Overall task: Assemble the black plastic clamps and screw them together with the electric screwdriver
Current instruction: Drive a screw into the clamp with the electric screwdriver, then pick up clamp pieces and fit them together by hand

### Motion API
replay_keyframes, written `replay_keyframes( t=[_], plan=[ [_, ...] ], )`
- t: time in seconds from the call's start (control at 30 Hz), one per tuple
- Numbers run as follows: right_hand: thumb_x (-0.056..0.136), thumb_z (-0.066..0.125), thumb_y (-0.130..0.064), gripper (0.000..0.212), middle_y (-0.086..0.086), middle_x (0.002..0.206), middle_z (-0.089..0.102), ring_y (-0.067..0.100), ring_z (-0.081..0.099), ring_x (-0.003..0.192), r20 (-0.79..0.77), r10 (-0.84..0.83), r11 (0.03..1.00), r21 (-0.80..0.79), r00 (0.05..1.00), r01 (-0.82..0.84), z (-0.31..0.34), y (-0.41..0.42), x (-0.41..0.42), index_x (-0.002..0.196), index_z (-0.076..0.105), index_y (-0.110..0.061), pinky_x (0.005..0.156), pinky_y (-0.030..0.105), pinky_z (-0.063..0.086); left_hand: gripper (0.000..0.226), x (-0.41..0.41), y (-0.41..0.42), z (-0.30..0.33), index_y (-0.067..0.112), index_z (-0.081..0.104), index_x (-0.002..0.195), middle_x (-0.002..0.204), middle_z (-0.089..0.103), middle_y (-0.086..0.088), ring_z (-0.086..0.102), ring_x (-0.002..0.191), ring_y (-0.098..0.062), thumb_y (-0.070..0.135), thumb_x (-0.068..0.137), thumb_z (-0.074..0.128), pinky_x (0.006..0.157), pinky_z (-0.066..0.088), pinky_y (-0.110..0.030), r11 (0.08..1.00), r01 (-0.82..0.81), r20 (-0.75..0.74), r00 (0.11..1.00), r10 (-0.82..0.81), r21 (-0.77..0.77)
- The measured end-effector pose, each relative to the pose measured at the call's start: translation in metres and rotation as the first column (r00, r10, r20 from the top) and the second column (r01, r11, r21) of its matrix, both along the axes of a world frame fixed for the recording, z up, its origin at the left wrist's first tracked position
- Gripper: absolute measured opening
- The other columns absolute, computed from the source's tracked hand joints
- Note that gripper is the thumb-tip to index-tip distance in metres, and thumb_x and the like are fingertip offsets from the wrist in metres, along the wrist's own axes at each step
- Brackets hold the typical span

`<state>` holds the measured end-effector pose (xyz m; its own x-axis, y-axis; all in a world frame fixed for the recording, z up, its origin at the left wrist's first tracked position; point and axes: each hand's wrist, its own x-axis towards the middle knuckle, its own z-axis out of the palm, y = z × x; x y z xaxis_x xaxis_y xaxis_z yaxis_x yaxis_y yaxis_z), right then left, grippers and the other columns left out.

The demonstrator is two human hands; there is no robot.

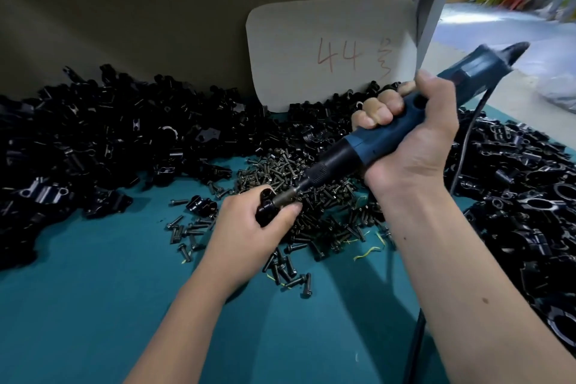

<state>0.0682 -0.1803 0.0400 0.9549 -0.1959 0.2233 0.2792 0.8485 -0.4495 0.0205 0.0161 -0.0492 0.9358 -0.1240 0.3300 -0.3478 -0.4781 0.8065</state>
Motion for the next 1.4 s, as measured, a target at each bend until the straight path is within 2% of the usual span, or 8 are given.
replay_keyframes(
  t=[0.27,0.33,0.4,0.67,0.83,0.93,1.13,1.4],
  plan=[
    [0.09,0.08,-0.04,0.035,-0.006,0.06,0.053,0.009,0.049,0.047,-0.357,-0.096,0.951,0.243,0.929,0.191,0.0,-0.006,0.005,0.082,0.054,-0.017,0.05,0.022,0.046,0.045,0.006,0.02,0.001,0.021,0.043,0.067,0.055,0.047,0.009,0.042,0.05,-0.01,0.051,0.095,0.062,0.049,0.029,-0.019,0.94,-0.313,0.256,0.927,0.273,0.133],
    [0.086,0.086,-0.039,0.04,-0.005,0.061,0.058,0.01,0.054,0.049,-0.464,-0.161,0.93,0.226,0.871,0.292,-0.001,-0.014,0.006,0.102,0.057,-0.017,0.054,0.023,0.053,0.05,0.007,0.024,0.005,0.021,0.039,0.065,0.055,0.041,0.009,0.033,0.047,-0.009,0.054,0.094,0.062,0.047,0.028,-0.02,0.917,-0.274,0.07,0.949,0.306,-0.29],
    [0.084,0.087,-0.039,0.05,-0.004,0.061,0.059,0.01,0.056,0.049,-0.547,-0.233,0.947,0.059,0.804,0.315,-0.007,-0.014,0.007,0.115,0.057,-0.016,0.057,0.025,0.056,0.049,0.008,0.019,0.01,0.021,0.04,0.069,0.057,0.039,0.004,0.026,0.043,-0.012,0.058,0.098,0.054,0.042,0.024,-0.024,0.62,-0.199,-0.219,0.975,0.045,-0.759],
    [0.088,0.06,0.009,0.044,0.016,0.102,0.056,0.021,0.061,0.071,-0.52,-0.169,0.908,-0.412,0.837,-0.073,-0.028,0.022,0.015,0.126,0.044,-0.006,0.066,0.037,0.061,0.052,0.011,0.011,0.014,0.014,0.044,0.082,0.061,0.036,0.003,0.024,0.04,-0.006,0.059,0.107,0.032,0.035,0.023,-0.019,0.282,-0.255,-0.33,0.907,-0.262,-0.925],
    [0.09,0.07,0.004,0.039,0.021,0.114,0.06,0.036,0.065,0.098,-0.439,-0.202,0.733,-0.661,0.875,-0.162,-0.041,0.039,0.013,0.12,0.046,-0.003,0.093,0.057,0.06,0.055,0.011,0.01,0.016,0.014,0.042,0.079,0.061,0.035,0.002,0.023,0.042,-0.007,0.06,0.106,0.032,0.037,0.021,-0.02,0.325,-0.261,-0.341,0.915,-0.218,-0.909],
    [0.09,0.08,-0.01,0.039,0.01,0.11,0.066,0.026,0.069,0.097,-0.357,-0.228,0.617,-0.772,0.906,-0.149,-0.046,0.043,0.011,0.118,0.054,-0.01,0.076,0.036,0.059,0.053,0.01,0.007,0.017,0.016,0.039,0.079,0.06,0.036,0.002,0.023,0.042,-0.007,0.061,0.105,0.034,0.039,0.019,-0.022,0.382,-0.267,-0.355,0.918,-0.179,-0.885],
    [0.081,0.077,-0.065,0.053,-0.003,0.083,0.066,0.013,0.064,0.069,0.092,-0.538,-0.186,-0.982,0.838,-0.011,-0.06,0.046,0.007,0.097,0.06,-0.017,0.052,0.025,0.04,0.047,0.008,0.002,0.014,0.014,0.041,0.091,0.061,0.044,0.0,0.027,0.043,-0.011,0.059,0.106,0.039,0.041,0.023,-0.023,0.497,-0.265,-0.325,0.945,-0.038,-0.827],
    [0.081,0.079,-0.063,0.054,-0.001,0.084,0.064,0.02,0.063,0.074,0.208,-0.521,-0.367,-0.93,0.828,0.003,-0.048,0.034,0.007,0.097,0.056,-0.017,0.056,0.03,0.044,0.028,0.005,0.002,0.014,0.031,0.057,0.089,0.085,0.075,-0.005,0.068,0.064,-0.02,0.056,0.101,0.051,0.053,0.052,-0.031,0.808,-0.148,-0.11,0.989,0.104,-0.57]
  ],
)
